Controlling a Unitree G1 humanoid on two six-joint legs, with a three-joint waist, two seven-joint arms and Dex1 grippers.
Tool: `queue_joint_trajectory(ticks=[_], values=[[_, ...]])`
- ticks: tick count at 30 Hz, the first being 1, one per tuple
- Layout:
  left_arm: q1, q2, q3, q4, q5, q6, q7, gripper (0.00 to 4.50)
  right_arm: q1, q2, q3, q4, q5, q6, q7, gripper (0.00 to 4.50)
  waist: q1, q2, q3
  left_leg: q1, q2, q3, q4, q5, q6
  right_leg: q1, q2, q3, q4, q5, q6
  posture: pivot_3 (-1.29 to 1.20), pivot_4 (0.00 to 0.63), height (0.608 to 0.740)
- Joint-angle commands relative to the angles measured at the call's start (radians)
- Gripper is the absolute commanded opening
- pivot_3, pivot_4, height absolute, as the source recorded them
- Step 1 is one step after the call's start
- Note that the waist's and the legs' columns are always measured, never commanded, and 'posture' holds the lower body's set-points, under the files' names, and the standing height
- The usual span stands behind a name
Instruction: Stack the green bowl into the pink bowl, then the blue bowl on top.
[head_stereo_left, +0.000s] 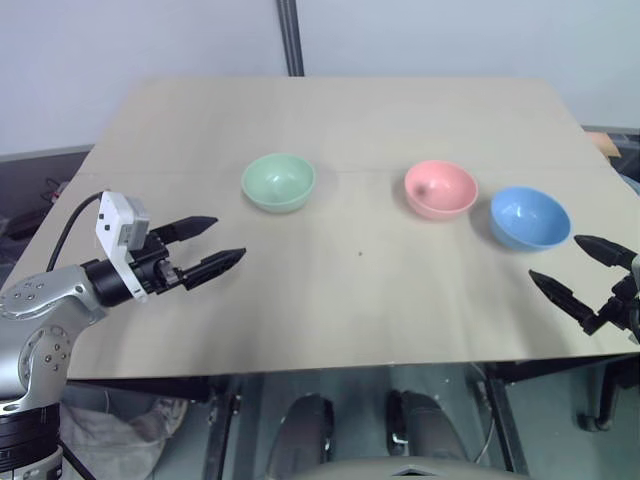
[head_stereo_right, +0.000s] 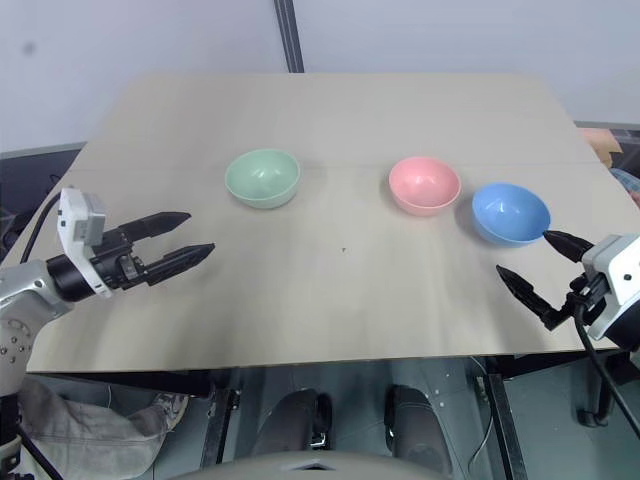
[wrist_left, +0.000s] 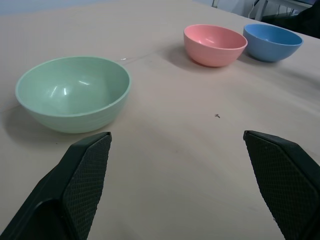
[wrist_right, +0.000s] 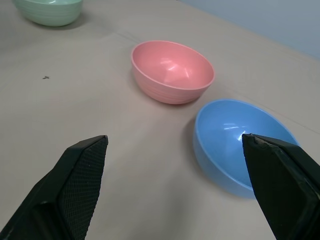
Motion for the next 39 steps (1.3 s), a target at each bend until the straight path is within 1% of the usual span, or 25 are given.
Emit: queue_joint_trajectory(ticks=[1, 4, 11, 15, 17, 19, 24, 27, 30, 32, 34, 35, 39], values=[[0.011, -0.024, 0.011, -0.043, -0.03, 0.002, 0.013, 4.47, -0.028, -0.015, -0.005, -0.013, 0.013, -0.004, -0.003, 4.49, 0.0, 0.0, 0.0, 0.0, 0.0, 0.0, 0.0, 0.0, 0.0, 0.0, 0.0, 0.0, 0.0, 0.0, 0.0, 0.0, 0.15, 0.74], [0.023, -0.056, 0.009, -0.069, -0.041, 0.007, 0.04, 4.47, -0.075, -0.024, 0.037, 0.01, -0.005, -0.01, -0.009, 4.49, -0.004, 0.0, 0.0, 0.001, 0.0, 0.001, 0.0, 0.0, 0.0, 0.0, 0.0, 0.001, 0.001, 0.0, 0.0, 0.0, 0.15, 0.74], [0.023, -0.082, -0.005, -0.105, -0.049, 0.012, 0.08, 4.47, -0.135, -0.021, 0.108, 0.033, -0.032, -0.017, -0.019, 4.49, 0.0, -0.001, 0.001, 0.0, -0.001, 0.0, 0.0, 0.0, 0.0, 0.0, 0.001, 0.001, 0.001, 0.0, 0.0, 0.0, 0.15, 0.74], [0.01, -0.095, -0.031, -0.128, -0.046, 0.005, 0.095, 4.47, -0.209, -0.015, 0.2, 0.051, -0.073, -0.03, -0.037, 4.49, -0.002, -0.002, 0.001, 0.001, -0.002, 0.0, 0.0, 0.0, 0.0, 0.0, 0.001, 0.002, 0.001, 0.0, 0.0, 0.0, 0.15, 0.74], [-0.002, -0.098, -0.056, -0.135, -0.02, -0.025, 0.087, 4.47, -0.262, -0.015, 0.269, 0.064, -0.106, -0.037, -0.045, 4.49, -0.002, -0.002, 0.001, 0.001, -0.002, 0.0, 0.0, 0.0, 0.0, 0.0, 0.001, 0.002, 0.001, 0.0, 0.0, 0.0, 0.15, 0.74], [-0.019, -0.108, -0.074, -0.135, -0.026, -0.037, 0.075, 4.47, -0.35, -0.013, 0.358, 0.103, -0.155, -0.026, -0.064, 4.49, -0.004, -0.001, 0.001, 0.002, -0.002, 0.001, 0.0, 0.0, 0.0, 0.0, 0.002, 0.002, 0.001, 0.0, 0.0, 0.0, 0.15, 0.74], [-0.053, -0.132, -0.102, -0.106, -0.057, -0.066, 0.016, 4.47, -0.672, 0.041, 0.637, 0.34, -0.338, -0.057, -0.063, 4.49, -0.01, -0.002, 0.002, 0.001, -0.002, 0.001, 0.001, 0.0, 0.0, 0.0, 0.002, 0.003, 0.002, 0.001, -0.001, 0.0, 0.15, 0.74], [-0.063, -0.135, -0.11, -0.1, -0.063, -0.065, 0.0, 4.47, -0.816, 0.083, 0.762, 0.507, -0.445, -0.115, -0.038, 4.49, -0.014, -0.002, 0.002, 0.0, -0.003, 0.0, 0.001, 0.0, 0.0, -0.001, 0.003, 0.002, 0.001, 0.003, -0.005, 0.0, 0.15, 0.74], [-0.061, -0.142, -0.11, -0.108, -0.056, -0.072, 0.002, 4.47, -0.908, 0.108, 0.85, 0.666, -0.526, -0.182, -0.004, 4.49, -0.011, -0.002, 0.002, -0.002, -0.003, 0.0, 0.001, 0.0, 0.0, -0.002, 0.003, 0.002, 0.001, 0.003, -0.005, 0.0, 0.15, 0.74], [-0.051, -0.139, -0.099, -0.125, -0.07, -0.065, -0.002, 4.5, -0.956, 0.123, 0.875, 0.768, -0.56, -0.216, 0.012, 3.96, -0.01, -0.002, 0.002, -0.003, -0.004, 0.001, 0.001, 0.0, 0.0, -0.002, 0.002, 0.003, 0.0, 0.003, -0.005, 0.0, 0.15, 0.74], [-0.04, -0.134, -0.088, -0.134, -0.078, -0.063, -0.01, 4.5, -0.989, 0.132, 0.881, 0.834, -0.576, -0.235, 0.027, 3.16, -0.011, -0.002, 0.003, -0.004, -0.004, 0.001, 0.001, 0.0, 0.0, -0.002, 0.001, 0.003, -0.001, 0.004, -0.004, 0.0, 0.15, 0.74], [-0.034, -0.131, -0.082, -0.137, -0.084, -0.062, -0.015, 4.5, -1.005, 0.133, 0.881, 0.862, -0.586, -0.249, 0.029, 2.57, -0.011, -0.002, 0.003, -0.004, -0.004, 0.002, 0.001, 0.0, 0.0, -0.002, 0.001, 0.004, -0.001, 0.005, -0.002, 0.0, 0.15, 0.74], [-0.009, -0.128, -0.07, -0.147, -0.095, -0.066, -0.024, 4.5, -1.044, 0.137, 0.883, 0.937, -0.625, -0.301, 0.032, 0.62, -0.017, -0.002, 0.003, -0.003, -0.004, 0.002, 0.001, 0.0, 0.0, -0.002, 0.001, 0.004, -0.001, 0.005, -0.001, 0.0, 0.15, 0.74]])
